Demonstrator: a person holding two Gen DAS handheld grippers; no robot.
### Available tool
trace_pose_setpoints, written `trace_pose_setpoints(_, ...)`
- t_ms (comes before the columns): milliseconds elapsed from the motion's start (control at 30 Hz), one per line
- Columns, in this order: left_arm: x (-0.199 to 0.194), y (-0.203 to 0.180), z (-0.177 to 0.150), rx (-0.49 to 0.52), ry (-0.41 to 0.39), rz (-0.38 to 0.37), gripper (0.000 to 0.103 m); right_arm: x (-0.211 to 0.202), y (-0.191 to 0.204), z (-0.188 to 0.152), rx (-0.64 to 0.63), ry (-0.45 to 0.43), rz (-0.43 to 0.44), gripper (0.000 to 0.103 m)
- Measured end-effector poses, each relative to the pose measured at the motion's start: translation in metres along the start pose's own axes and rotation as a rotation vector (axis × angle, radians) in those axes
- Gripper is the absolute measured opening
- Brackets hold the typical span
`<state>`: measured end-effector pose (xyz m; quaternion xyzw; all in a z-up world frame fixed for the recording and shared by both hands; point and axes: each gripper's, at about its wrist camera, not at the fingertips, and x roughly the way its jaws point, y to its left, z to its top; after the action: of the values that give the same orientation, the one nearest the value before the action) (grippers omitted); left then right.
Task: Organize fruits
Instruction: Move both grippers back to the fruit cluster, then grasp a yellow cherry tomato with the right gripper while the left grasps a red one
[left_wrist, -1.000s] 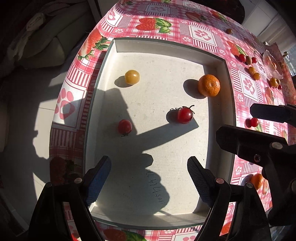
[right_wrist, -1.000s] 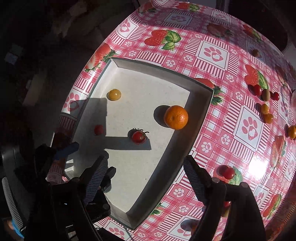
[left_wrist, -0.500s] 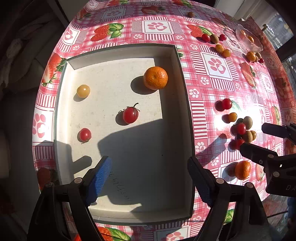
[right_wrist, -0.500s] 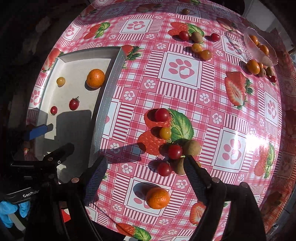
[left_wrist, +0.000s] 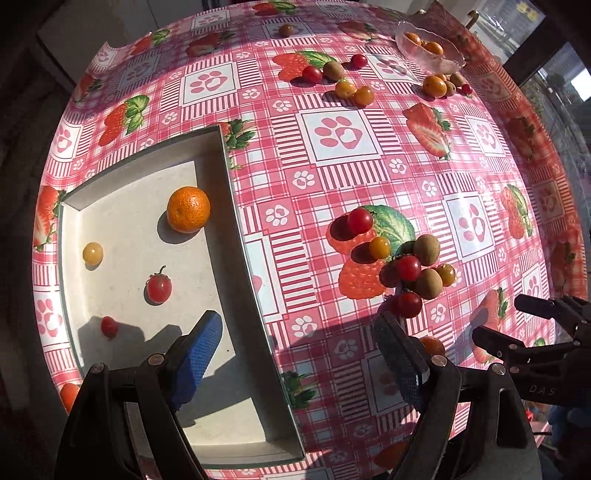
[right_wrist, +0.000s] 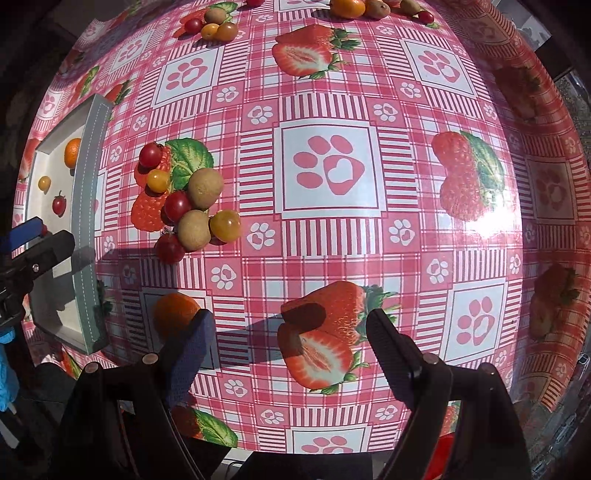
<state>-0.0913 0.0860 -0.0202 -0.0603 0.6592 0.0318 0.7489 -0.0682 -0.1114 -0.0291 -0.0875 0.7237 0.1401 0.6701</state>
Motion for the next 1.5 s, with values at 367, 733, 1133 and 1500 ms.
trace_pose_setpoints(367, 0.041, -0.018, 0.054, 0.005, 0.040, -0.008, 0.085, 0.009, 0.003, 0.011, -0.111, -0.043, 0.013, 0.087)
trace_pose_setpoints(733, 0.063, -0.027, 0.068, 0.016, 0.048, -0.006, 0.076, 0.019, 0.029, 0.036, -0.189, -0.059, 0.028, 0.069)
trace_pose_setpoints(1133, 0.077, -0.060, 0.075, 0.041, 0.061, 0.007, 0.022, 0.025, 0.060, 0.048, -0.212, -0.063, 0.099, 0.021)
trace_pose_setpoints(1500, 0.050, -0.036, 0.055, 0.005, 0.024, -0.049, 0.022, 0.009, 0.015, 0.042, -0.068, -0.067, 0.187, 0.022)
